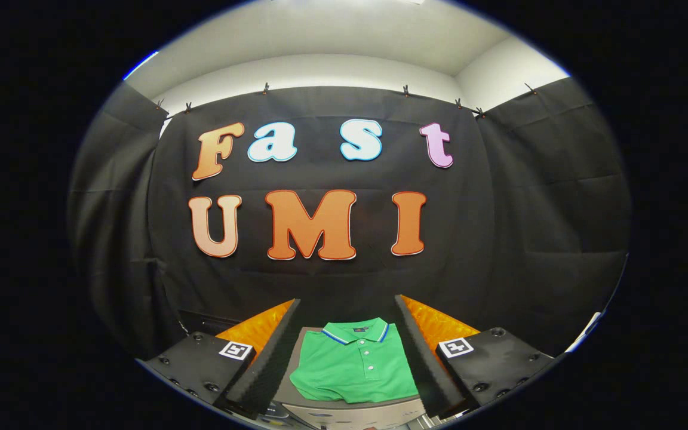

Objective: Put the clothes into the washing machine and then close the washing machine lid.

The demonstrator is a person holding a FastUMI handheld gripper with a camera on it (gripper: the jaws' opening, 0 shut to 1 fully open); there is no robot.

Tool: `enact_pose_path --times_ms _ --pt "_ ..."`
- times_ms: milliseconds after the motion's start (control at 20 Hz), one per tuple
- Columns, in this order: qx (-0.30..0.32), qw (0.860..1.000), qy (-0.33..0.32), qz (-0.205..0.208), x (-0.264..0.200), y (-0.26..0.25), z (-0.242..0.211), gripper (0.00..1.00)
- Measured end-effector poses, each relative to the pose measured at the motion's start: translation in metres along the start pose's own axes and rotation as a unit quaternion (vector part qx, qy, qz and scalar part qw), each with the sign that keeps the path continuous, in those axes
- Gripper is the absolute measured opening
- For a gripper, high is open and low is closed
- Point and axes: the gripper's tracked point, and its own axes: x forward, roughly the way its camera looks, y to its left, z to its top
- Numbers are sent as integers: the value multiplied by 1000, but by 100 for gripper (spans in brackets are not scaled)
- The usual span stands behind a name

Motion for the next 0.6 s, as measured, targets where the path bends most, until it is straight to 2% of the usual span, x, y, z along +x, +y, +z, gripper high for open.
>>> enact_pose_path --times_ms 300,600 --pt "2 1000 22 -1 22 -10 -13 97" --pt "0 998 67 -4 72 -25 -46 98"
